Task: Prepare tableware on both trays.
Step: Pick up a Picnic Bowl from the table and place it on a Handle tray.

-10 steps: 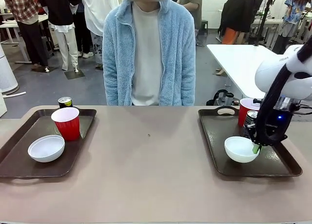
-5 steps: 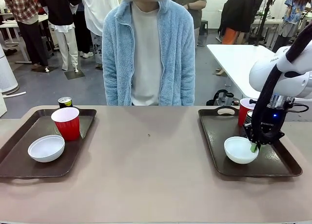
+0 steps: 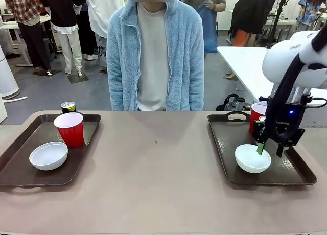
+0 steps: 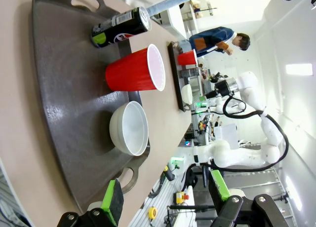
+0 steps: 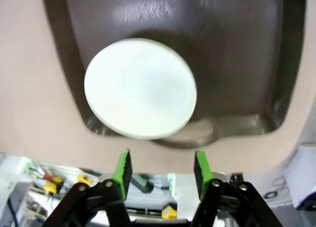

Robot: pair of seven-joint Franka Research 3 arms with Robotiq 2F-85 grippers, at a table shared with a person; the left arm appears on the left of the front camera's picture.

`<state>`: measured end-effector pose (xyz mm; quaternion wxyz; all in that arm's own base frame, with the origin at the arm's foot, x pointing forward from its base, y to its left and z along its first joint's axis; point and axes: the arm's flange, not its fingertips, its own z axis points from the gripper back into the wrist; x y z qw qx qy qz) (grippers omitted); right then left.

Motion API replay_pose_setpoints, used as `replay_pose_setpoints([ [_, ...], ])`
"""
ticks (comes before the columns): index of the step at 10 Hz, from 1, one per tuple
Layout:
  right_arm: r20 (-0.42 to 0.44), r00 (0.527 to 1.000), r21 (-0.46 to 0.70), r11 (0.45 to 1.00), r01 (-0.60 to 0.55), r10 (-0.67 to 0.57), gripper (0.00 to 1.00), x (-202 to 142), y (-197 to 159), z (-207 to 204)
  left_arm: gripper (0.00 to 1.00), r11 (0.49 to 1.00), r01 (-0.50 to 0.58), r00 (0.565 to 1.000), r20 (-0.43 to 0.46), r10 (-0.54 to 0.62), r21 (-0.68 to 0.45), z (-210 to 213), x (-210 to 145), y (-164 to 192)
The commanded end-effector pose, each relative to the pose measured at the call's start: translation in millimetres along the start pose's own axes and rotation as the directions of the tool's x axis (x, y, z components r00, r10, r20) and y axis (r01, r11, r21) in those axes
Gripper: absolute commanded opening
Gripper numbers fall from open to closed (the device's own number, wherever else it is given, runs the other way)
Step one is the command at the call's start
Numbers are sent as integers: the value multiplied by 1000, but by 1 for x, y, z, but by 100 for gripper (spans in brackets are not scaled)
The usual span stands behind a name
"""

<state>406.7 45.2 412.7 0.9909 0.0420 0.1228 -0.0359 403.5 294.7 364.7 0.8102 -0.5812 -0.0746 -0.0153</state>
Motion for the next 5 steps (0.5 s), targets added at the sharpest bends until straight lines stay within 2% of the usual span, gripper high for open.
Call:
replay_pose_setpoints([
  [1, 2, 999, -23, 999, 36, -36, 100, -44, 9, 16, 92, 1000, 11, 1000, -1, -11, 5, 2, -2, -1],
  [3, 30, 996, -17, 996, 89, -88, 100, -79, 17, 25, 92, 1000, 11, 1000, -1, -11, 5, 2, -2, -1],
  [5, 77, 991, -9, 994, 108, -107, 100, -91, 18, 26, 92, 1000, 11, 1000, -1, -11, 5, 2, -2, -1],
])
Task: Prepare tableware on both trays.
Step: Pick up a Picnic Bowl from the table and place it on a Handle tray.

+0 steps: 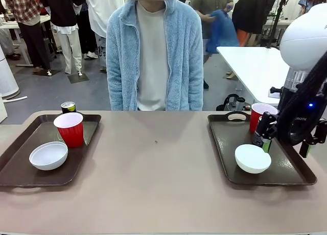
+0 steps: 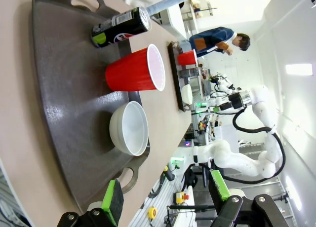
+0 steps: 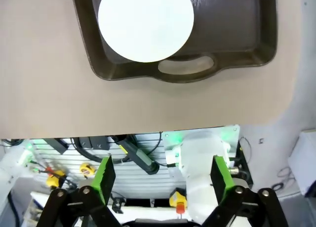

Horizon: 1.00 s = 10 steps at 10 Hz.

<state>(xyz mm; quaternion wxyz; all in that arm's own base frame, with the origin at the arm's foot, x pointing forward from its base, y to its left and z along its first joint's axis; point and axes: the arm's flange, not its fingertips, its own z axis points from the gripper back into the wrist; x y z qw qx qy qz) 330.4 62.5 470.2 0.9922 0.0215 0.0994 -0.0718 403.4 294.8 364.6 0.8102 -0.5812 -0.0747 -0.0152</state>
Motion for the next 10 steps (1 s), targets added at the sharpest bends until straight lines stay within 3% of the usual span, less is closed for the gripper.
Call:
replay_pose_setpoints([
  [1, -22, 1000, 2, 1000, -15, 15, 100, 10, 0, -2, 92, 1000, 11, 1000, -2, -11, 5, 1, -2, -2],
  [10, -22, 1000, 2, 1000, -15, 15, 100, 10, 0, -2, 92, 1000, 11, 1000, -2, -11, 5, 1, -2, -2],
])
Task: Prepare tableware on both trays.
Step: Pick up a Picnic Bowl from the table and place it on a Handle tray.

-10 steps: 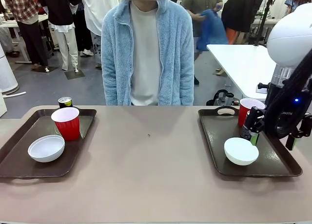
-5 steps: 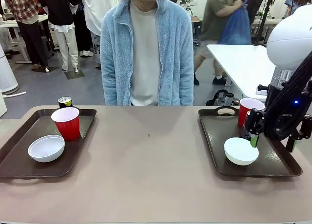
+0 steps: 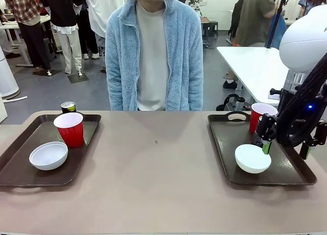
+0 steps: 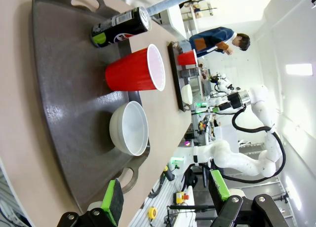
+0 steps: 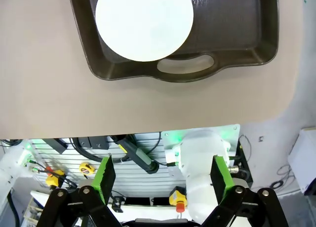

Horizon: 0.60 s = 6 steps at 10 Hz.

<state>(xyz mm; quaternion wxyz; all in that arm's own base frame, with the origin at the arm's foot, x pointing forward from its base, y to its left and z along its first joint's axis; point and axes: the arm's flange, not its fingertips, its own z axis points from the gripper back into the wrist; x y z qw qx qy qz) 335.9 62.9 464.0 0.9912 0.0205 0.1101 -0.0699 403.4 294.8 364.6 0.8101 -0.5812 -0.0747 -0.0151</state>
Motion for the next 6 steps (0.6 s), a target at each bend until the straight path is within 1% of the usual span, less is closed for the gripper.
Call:
replay_pose_setpoints([
  [1, -1, 1000, 6, 1000, -12, 12, 100, 4, -1, 3, 92, 1000, 11, 1000, -2, -11, 5, 1, -2, -2],
  [2, 0, 1000, 0, 1000, 0, 0, 100, 0, 0, 0, 92, 1000, 11, 1000, -2, -11, 5, 1, -2, -2],
  [3, 96, 981, 223, 957, -188, 171, 100, -21, -10, 13, 92, 1000, 11, 1000, -2, -11, 5, 1, -2, -2],
  [4, 272, 898, 411, 803, -432, 344, 100, -39, -46, 30, 92, 1000, 11, 1000, -2, -11, 5, 1, -2, -2],
  [5, 379, 838, 501, 674, -543, 393, 100, -42, -74, 37, 92, 1000, 11, 1000, -2, -11, 5, 1, -2, -2],
  [6, 543, 724, 570, 445, -690, 426, 100, -47, -109, 40, 92, 1000, 11, 1000, -2, -11, 5, 1, -2, -2],
])
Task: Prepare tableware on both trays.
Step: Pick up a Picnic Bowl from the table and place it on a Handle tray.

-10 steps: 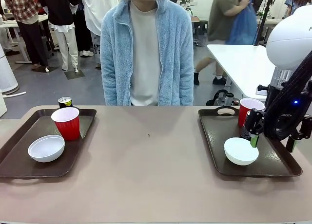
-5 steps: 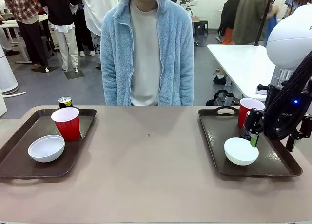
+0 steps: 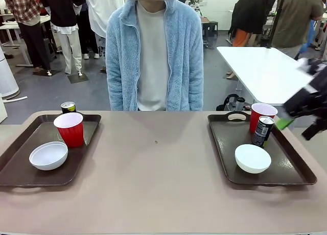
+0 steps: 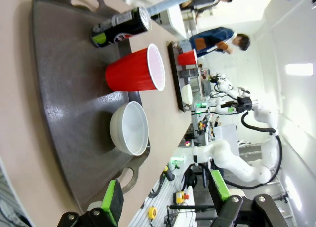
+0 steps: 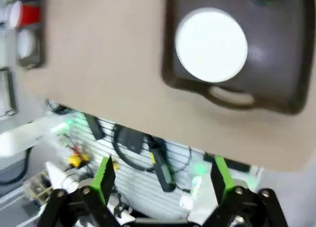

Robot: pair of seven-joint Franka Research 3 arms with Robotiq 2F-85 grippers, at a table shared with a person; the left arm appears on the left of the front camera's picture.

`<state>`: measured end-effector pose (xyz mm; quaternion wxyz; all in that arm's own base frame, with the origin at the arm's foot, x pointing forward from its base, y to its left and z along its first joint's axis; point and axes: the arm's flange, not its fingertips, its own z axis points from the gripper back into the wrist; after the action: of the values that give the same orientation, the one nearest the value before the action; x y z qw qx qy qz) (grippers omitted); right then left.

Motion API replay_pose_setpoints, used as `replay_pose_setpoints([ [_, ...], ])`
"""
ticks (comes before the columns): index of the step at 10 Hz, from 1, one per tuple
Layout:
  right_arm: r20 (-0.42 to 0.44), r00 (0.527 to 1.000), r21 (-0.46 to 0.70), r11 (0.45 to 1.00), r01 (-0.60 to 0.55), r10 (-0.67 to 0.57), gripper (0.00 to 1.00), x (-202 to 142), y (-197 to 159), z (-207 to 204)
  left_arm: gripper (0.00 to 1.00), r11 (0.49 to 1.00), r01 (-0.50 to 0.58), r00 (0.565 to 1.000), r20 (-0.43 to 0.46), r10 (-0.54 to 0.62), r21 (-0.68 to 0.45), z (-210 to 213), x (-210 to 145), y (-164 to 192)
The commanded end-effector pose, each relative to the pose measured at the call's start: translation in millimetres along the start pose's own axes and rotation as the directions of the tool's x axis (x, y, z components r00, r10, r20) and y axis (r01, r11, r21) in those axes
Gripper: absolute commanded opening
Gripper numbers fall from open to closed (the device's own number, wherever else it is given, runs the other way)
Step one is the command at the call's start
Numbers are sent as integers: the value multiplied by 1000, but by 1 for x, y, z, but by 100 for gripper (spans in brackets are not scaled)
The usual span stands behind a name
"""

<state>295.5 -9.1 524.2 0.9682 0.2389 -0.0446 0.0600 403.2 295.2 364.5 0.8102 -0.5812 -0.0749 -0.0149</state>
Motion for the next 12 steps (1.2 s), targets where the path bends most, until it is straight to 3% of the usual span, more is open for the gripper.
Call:
replay_pose_setpoints([
  [1, 288, 897, 555, 704, -442, 336, 100, -35, -67, 15, 92, 1000, 12, 1000, -2, -12, 5, 1, -2, -2],
  [2, 418, 853, 650, 552, -522, 313, 100, -57, -100, 19, 92, 1000, 12, 1000, -2, -12, 5, 1, -2, -2],
  [3, 459, 857, 720, 467, -513, 234, 100, -79, -130, 11, 92, 1000, 12, 1000, -2, -12, 5, 1, -2, -2],
  [4, 471, 869, 755, 439, -487, 155, 100, -89, -146, -1, 92, 1000, 12, 1000, -2, -12, 5, 1, -2, -2],
  [5, 423, 905, 815, 415, -405, 51, 100, -91, -154, -17, 92, 1000, 12, 1000, -2, -12, 5, 1, -2, -2],
  [7, 344, 938, 883, 354, -309, -39, 100, -93, -149, -36, 92, 1000, 12, 1000, -2, -12, 5, 1, -2, -2],
  [9, 152, 965, 961, 262, -93, -214, 100, -98, -147, -42, 92, 1000, 12, 1000, -2, -12, 5, 1, -2, -2],
  [10, 79, 952, 970, 243, -5, -296, 100, -99, -148, -42, 92, 1000, 12, 1000, -2, -12, 5, 1, -2, -2],
  [12, -40, 888, 941, 281, 187, -457, 100, -95, -152, -47, 92, 1000, 12, 1000, -2, -12, 5, 1, -2, -2],
])
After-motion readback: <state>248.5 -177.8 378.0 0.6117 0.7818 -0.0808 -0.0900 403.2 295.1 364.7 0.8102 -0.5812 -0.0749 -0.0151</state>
